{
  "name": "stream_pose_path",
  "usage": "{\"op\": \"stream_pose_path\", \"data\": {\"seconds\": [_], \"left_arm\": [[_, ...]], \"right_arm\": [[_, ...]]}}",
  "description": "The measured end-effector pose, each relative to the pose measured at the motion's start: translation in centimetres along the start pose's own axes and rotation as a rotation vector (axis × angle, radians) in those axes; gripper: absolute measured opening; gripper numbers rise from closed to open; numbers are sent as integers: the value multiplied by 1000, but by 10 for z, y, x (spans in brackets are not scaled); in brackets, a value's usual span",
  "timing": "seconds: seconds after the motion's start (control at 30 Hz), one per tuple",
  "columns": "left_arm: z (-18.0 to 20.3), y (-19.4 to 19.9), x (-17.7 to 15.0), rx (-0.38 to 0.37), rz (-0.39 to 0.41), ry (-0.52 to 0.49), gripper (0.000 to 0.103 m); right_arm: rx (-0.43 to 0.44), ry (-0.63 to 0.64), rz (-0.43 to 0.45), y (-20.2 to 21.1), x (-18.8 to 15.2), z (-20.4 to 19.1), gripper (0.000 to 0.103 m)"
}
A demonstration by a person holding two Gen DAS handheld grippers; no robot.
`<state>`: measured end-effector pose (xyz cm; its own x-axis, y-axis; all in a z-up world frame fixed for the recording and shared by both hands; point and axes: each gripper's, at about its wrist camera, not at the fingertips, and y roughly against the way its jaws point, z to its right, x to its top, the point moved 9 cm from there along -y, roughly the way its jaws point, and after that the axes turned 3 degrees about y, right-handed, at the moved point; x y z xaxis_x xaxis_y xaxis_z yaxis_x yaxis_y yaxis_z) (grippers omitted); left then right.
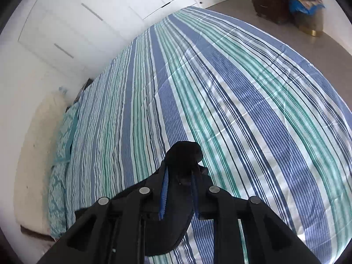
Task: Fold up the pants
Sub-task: 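Reach the right gripper to the black pant leg cuff and close on it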
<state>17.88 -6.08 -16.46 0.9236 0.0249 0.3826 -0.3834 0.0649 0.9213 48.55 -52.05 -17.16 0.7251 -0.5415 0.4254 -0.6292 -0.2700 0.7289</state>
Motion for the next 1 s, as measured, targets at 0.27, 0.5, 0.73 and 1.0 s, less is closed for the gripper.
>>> {"op": "stream_pose_path", "data": {"seconds": [0.27, 0.5, 0.73, 1.0], "left_arm": [[-28, -5, 19, 92, 53, 32, 102], [-21, -21, 11, 15, -34, 107, 102], [-14, -28, -1, 40, -75, 97, 102], [-12, -37, 0, 37, -92, 96, 102]], "right_arm": [[-55, -270, 50, -24, -23, 100, 87], [-241, 258, -123, -77, -79, 101, 69], [-176, 491, -45, -118, -45, 33, 69], [-30, 374, -119, -153, -63, 19, 70]]}}
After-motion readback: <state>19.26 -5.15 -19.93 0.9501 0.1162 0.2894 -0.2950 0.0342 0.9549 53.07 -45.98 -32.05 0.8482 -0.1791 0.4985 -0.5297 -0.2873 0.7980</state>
